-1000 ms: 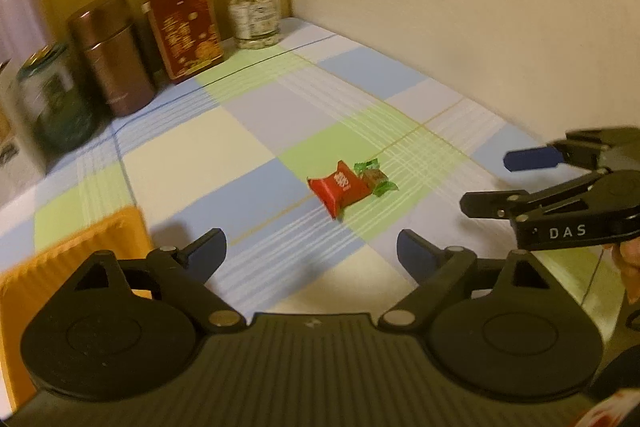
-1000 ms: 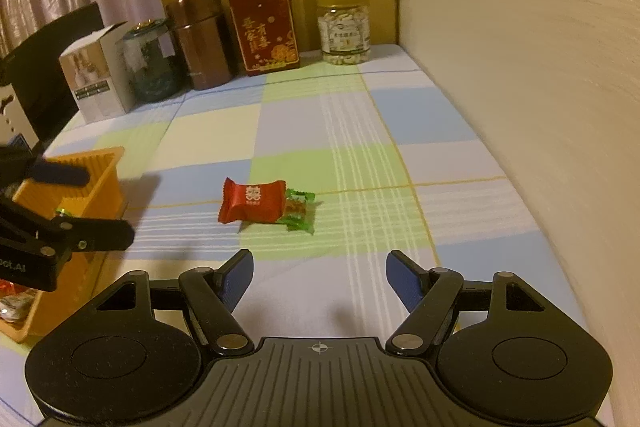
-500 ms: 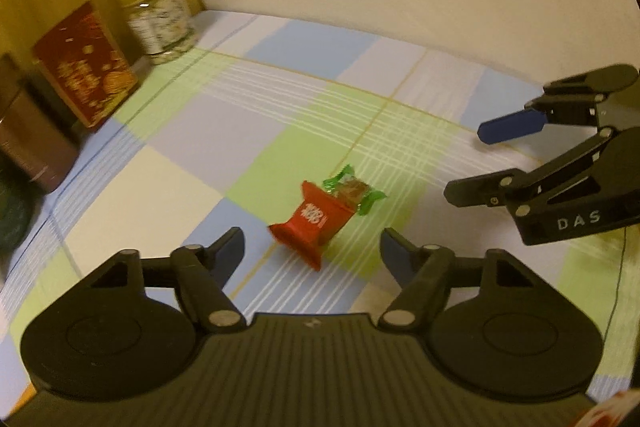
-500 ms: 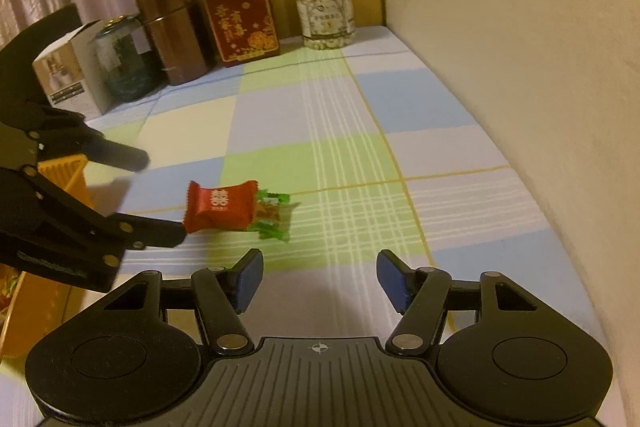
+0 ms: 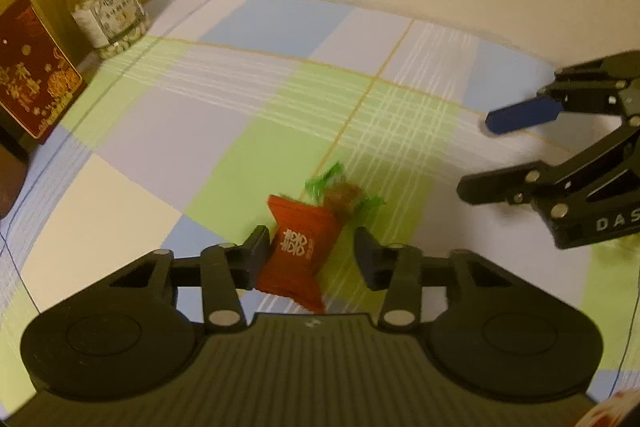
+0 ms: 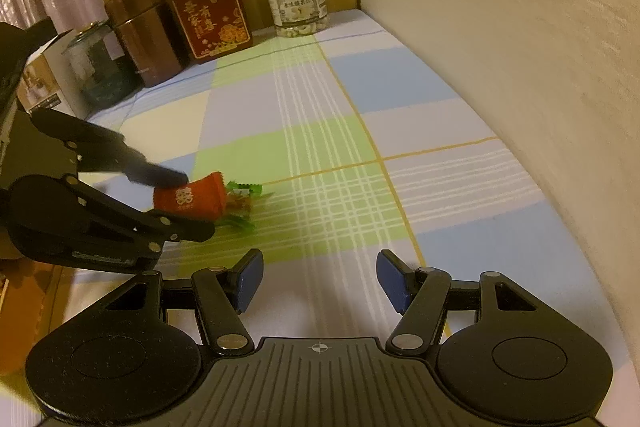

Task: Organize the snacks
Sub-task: 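Grasp the red square candy with the left gripper, then grasp the small green-wrapped candy with the right gripper while the left holds the red candy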

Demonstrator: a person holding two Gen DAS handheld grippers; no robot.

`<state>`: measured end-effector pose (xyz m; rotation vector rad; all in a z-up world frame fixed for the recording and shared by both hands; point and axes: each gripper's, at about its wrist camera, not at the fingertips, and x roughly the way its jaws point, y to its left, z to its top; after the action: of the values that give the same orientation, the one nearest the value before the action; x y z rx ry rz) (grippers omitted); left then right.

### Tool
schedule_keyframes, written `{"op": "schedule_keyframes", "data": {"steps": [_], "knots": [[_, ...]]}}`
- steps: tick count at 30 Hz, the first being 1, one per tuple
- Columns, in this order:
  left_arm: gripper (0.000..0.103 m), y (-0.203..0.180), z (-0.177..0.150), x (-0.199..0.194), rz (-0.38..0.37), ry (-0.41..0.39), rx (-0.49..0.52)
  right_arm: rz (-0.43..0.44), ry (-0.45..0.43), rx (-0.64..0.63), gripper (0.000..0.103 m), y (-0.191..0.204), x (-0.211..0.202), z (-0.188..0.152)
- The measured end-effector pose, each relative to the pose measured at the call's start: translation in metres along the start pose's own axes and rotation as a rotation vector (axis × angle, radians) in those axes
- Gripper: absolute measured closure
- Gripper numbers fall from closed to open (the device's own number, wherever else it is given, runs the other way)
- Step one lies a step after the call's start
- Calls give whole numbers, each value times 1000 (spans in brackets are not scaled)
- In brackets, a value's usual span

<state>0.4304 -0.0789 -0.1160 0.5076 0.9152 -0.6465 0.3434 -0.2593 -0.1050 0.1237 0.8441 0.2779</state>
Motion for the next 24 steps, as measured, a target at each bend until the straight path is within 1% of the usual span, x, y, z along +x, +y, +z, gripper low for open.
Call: {"op": "schedule_keyframes", "data": {"steps": [1,2,4,7,10,14,17,22,24], "knots": [[71,0,-1,2,-1,11,-1,1,0,-1,39,0,1,0],[75,1,-2,3,-1,26,-9,3,1,-2,39,1,2,0],[78,4,-4,1,-5,35,-39,6,2,-4,40,2,6,0],[80,11,-10,-4,15,42,-138,18,0,-7,41,6,11,3],[80,16,-16,-13,44,34,-236,42,-8,-10,45,13,16,8],[80,19,-24,-28,74,21,-317,83,-23,-17,49,26,25,17],[80,24,-29,-40,89,3,-394,96,-31,-27,52,36,36,23],[80,28,-38,-51,90,-22,-466,86,-27,-39,55,50,56,28],[80,29,-41,-54,82,-27,-483,71,-23,-54,59,54,62,29]]}}
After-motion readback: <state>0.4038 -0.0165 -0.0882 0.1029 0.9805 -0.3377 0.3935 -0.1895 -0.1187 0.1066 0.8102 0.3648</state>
